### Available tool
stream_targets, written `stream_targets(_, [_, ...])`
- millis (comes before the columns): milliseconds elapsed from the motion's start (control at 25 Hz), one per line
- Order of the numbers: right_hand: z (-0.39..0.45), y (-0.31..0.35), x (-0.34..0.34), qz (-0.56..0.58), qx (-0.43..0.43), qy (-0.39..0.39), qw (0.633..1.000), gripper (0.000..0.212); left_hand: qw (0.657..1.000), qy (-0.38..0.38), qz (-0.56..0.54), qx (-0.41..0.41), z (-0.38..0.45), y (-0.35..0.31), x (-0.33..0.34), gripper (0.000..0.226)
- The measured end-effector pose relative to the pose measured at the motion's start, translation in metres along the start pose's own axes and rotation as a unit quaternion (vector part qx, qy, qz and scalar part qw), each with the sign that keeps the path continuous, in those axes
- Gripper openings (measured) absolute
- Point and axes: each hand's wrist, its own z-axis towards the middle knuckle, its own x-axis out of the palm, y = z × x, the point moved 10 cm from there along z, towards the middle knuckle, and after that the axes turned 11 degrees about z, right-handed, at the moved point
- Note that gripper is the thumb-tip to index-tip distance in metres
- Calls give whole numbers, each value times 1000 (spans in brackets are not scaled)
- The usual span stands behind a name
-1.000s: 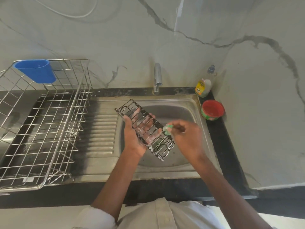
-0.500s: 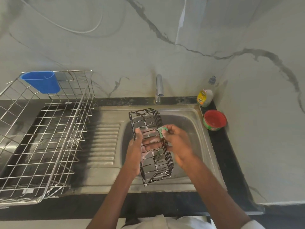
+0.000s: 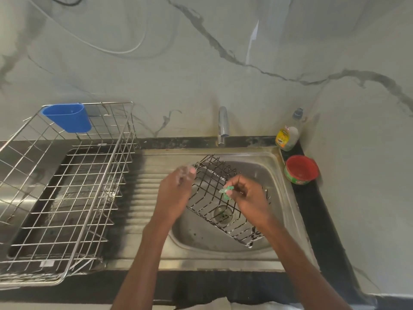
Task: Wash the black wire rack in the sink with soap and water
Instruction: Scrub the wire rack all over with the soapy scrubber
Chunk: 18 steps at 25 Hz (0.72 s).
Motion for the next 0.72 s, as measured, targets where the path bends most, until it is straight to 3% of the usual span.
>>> stream_targets(120, [5,-2,5,-36,-6,38,999,22,989,107,-57,-81,11,10,20,39])
stream_targets(240, [8,-3,3,-46,-6,41,998,21,962,136,-169,-168,6,24,36,24])
stream_targets(360, [7,4,-11,-121,-23,-2,992,20,945,67,-252,-198,-1,27,48,16])
stream_targets(440, [-2,28,-18,-278,-86,-116,950,23,935,32,-289,-204,-4,27,58,13])
stream_targets(480, [-7,38,-10,-284,-117,-138,942,24,934,20,-296,-198,-6,27,60,14])
stream_targets(600, [-19,37,34,-261,-192,-56,945,25,929,-8,-323,-179,-7,25,60,18])
stream_targets(640, [-20,34,28,-272,-202,-65,939,27,926,-13,-330,-183,-9,28,58,16])
stream_targets(720, [-19,22,-12,-259,-169,-160,937,31,916,-20,-345,-204,-12,34,57,8])
